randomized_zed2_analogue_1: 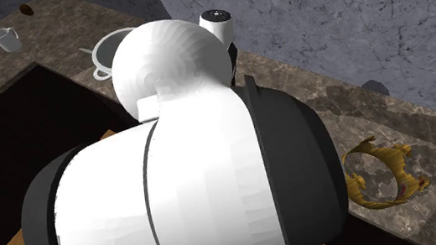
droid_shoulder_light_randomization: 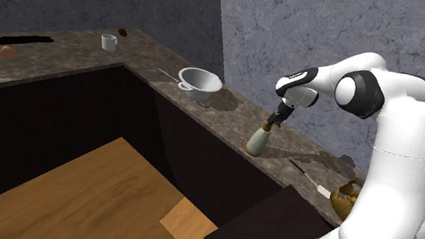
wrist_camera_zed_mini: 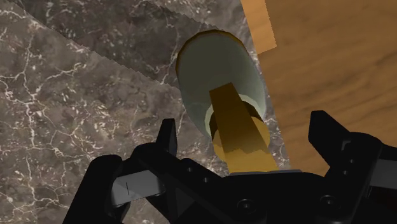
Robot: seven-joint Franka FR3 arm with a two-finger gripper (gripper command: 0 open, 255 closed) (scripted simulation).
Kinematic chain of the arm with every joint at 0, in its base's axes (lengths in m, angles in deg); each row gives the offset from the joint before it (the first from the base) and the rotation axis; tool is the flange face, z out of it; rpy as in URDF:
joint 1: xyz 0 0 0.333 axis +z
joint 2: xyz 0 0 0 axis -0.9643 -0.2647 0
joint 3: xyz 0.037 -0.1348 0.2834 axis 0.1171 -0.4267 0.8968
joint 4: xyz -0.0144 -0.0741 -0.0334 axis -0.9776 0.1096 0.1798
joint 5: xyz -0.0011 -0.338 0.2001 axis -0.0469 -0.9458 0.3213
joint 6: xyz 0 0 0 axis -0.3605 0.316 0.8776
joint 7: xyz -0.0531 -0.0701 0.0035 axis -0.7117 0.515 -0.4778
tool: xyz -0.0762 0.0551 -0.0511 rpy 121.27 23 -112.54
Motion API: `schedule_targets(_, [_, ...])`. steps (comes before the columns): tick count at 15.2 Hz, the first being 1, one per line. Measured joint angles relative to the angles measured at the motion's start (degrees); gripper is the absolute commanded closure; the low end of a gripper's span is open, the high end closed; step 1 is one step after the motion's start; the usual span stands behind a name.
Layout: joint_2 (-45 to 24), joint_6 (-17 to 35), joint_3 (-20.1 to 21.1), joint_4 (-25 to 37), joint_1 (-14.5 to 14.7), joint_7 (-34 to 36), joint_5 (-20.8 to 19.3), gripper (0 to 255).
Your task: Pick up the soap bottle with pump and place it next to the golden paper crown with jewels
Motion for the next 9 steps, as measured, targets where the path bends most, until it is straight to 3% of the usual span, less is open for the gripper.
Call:
schedule_targets(3, [0.0,0.1,0.0,-0.1,0.0,0.0,0.0,0])
schedule_targets(4, [0.0,0.1,0.0,-0.1,0.0,0.0,0.0,255])
schedule_targets(9, [0.0,0.1,0.0,0.0,0.0,-0.1,0.0,255])
